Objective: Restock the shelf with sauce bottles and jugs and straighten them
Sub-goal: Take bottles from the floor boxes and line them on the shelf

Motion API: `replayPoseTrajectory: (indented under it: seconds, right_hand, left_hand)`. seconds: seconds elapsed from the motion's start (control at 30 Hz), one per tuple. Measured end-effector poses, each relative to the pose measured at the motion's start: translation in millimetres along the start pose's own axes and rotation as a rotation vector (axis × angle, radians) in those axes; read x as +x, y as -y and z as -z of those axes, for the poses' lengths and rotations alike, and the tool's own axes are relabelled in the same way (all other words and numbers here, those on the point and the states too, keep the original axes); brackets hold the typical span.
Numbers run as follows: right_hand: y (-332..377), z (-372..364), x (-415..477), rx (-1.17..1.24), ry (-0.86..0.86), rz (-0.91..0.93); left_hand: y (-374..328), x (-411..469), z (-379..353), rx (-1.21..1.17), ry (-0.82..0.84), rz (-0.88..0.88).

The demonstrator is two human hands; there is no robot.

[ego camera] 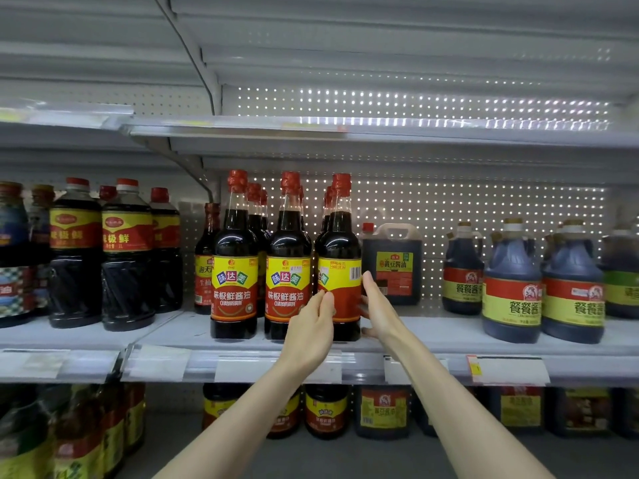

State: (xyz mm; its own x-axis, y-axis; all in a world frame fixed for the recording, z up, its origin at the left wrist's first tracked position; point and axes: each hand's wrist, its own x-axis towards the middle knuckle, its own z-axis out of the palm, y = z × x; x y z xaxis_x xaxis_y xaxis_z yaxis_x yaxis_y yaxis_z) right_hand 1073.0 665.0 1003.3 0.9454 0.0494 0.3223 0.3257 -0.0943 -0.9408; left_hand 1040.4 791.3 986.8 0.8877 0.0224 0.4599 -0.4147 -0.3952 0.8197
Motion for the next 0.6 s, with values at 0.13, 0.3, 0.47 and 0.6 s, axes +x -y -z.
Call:
replayPoseTrajectory:
  seconds: [0.13, 0.3, 0.47, 0.6]
  right_hand:
    - [-6, -2, -12, -0.108, -0.049, 0.109]
    - [-13, -6, -12, -0.120, -0.042, 0.124]
    - [-9, 0, -11, -0.119, -0.032, 0.103]
    - [-4, -2, -3, -0.087, -0.046, 0.094]
  left_hand:
    - [-4, -3, 0, -0.001, -0.049, 0.033]
    - [-9, 6, -6, -0.009, -0.015, 0.104]
    - [-4, 7, -11, 0.029, -0.026, 0.091]
    - [-5, 2, -2, 0.034, -0.020, 0.044]
